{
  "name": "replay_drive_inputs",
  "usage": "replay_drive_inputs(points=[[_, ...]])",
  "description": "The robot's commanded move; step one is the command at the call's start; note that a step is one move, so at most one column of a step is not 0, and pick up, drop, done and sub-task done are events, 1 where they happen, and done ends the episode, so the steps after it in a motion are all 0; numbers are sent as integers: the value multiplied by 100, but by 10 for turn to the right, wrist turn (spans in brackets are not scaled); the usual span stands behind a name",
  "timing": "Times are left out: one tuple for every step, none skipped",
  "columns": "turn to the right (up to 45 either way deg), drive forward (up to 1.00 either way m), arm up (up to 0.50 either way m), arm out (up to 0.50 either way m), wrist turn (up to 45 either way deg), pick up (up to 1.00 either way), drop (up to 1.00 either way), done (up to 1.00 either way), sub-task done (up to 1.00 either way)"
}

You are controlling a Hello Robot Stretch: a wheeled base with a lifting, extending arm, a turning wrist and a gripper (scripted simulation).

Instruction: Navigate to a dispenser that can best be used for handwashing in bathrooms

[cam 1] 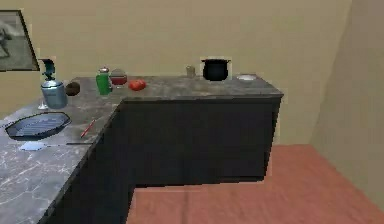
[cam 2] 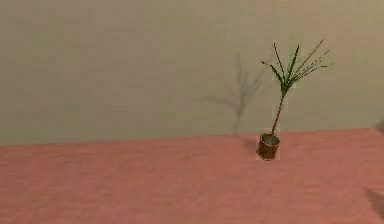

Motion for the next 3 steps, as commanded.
replay_drive_inputs(points=[[0,80,0,0,0,0,0,0,0],[-450,0,0,0,0,0,0,0,0],[-150,0,0,0,0,0,0,0,0]])
